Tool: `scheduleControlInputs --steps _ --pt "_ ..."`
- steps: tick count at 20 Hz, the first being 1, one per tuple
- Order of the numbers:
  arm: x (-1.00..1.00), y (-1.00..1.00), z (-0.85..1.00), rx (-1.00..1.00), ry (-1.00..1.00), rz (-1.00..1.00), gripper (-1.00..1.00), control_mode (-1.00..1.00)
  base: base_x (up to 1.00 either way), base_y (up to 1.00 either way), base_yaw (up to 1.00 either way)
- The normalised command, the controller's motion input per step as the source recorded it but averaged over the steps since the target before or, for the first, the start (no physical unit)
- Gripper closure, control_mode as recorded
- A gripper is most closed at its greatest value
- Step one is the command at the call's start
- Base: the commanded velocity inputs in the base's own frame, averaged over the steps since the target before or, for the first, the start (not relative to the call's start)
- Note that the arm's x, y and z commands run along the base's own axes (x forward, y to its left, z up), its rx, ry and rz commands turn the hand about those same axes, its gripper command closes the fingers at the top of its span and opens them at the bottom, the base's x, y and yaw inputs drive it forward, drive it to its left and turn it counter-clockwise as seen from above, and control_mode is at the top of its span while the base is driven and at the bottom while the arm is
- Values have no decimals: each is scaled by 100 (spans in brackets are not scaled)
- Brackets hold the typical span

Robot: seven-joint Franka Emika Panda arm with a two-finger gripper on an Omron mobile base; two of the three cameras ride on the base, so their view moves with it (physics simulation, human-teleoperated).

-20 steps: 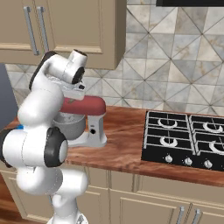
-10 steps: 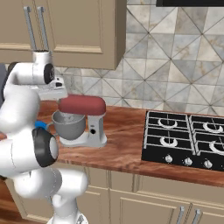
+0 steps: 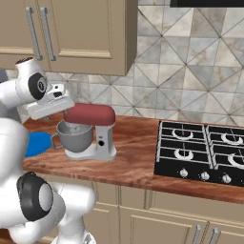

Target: Add butter and sugar cubes to the stand mixer bowl and then turn on the stand mixer to begin making frosting.

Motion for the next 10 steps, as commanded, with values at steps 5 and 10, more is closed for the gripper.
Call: scheduleControlInputs --steps 5,10 --pt "0 -49 -16 -27 -8 -16 -100 -100 0 0 0" --pt "0 -56 -21 -14 -1 -13 -100 -100 0 0 0"
